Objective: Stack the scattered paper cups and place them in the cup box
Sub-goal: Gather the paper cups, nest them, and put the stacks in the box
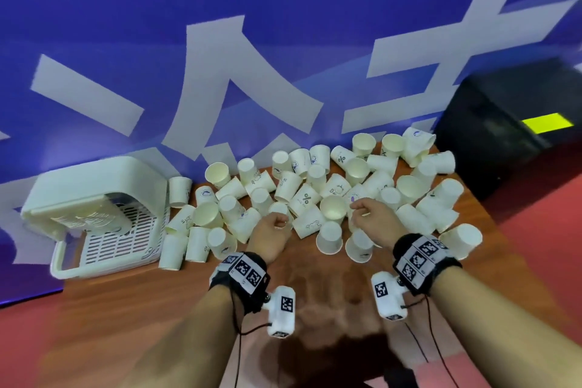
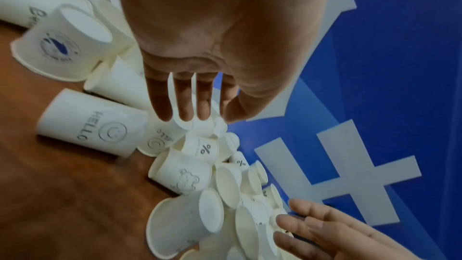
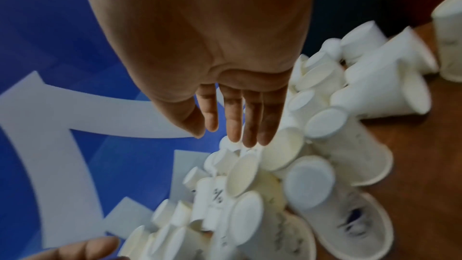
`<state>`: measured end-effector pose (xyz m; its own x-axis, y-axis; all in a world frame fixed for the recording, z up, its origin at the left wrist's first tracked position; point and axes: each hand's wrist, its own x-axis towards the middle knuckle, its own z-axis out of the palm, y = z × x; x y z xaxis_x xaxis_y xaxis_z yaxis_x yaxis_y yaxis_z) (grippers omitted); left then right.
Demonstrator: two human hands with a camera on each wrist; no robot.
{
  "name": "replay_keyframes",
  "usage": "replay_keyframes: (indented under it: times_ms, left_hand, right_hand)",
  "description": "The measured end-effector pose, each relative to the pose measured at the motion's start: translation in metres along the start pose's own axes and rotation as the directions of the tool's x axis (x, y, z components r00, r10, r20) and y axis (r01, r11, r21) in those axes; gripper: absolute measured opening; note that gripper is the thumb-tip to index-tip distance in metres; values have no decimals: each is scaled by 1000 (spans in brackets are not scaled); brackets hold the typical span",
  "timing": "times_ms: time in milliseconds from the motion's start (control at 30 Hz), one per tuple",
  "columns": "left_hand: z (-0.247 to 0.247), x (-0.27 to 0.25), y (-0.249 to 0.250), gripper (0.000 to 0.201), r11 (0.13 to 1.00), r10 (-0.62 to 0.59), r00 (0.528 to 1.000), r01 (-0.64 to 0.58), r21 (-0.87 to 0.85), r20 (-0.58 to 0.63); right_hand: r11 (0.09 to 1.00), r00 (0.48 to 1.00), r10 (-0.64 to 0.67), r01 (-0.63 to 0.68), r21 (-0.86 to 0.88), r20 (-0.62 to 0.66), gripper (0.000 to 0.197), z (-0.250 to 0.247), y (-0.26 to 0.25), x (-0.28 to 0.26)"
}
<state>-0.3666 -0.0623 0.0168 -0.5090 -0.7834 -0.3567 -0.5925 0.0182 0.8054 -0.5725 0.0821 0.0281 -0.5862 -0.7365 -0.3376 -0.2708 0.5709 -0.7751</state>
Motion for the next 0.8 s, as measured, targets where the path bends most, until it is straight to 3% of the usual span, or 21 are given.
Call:
replay_keyframes:
  times_ms: [167, 333, 467, 800]
  left_hand:
    - [39, 10, 4, 32, 996, 6, 998, -12, 85, 67]
    - [60, 13, 6, 34, 993, 34, 994, -45, 112, 104]
    - [63, 12, 2, 35, 996, -13, 995, 3, 94, 101]
    - [53, 6, -16, 37, 991, -25, 998, 17, 135, 59]
  right_hand:
    - [973, 999, 36, -35, -227, -1, 49, -16, 42, -5]
    - [872, 998, -27, 55, -487, 63, 61, -9, 69, -5]
    - [844, 997, -39, 71, -532, 71, 66, 3, 76, 0]
    - [789, 998, -59, 60, -611, 21, 53, 27, 73, 9]
